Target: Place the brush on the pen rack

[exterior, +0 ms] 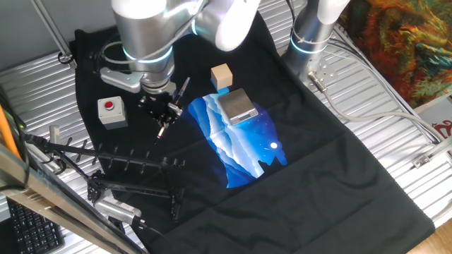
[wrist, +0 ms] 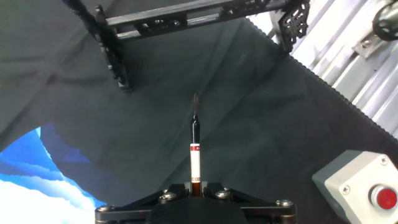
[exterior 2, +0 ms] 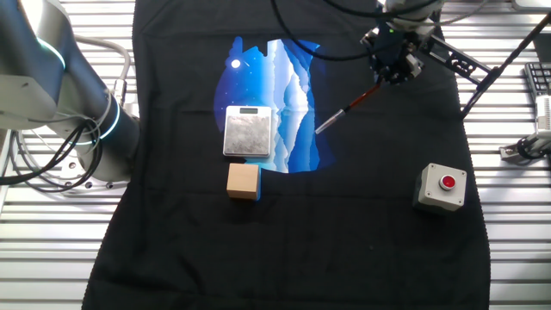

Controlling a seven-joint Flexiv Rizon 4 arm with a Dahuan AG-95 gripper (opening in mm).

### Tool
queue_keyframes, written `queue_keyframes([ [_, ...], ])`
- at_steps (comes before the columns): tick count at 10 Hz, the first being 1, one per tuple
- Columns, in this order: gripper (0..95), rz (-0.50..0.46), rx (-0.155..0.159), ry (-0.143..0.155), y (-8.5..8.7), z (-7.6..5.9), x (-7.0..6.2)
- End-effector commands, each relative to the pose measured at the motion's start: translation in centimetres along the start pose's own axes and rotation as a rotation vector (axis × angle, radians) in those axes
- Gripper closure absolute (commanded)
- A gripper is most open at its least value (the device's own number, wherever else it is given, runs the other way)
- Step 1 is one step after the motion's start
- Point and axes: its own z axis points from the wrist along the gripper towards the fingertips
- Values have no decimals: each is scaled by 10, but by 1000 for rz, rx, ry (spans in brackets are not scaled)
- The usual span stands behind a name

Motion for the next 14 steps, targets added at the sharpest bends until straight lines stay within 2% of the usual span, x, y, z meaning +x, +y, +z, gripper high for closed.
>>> queue_keyframes([
  [1,950,-11,5,-3,1,-1,2],
  [4,950,-34,4,-6,1,-2,1],
  [7,950,-47,-5,1,-3,-15,-13],
  [9,950,-36,-5,-8,-4,-23,-16],
  [12,950,-32,-18,8,-6,-61,-12],
  [14,950,-29,-26,8,-6,-75,-10],
])
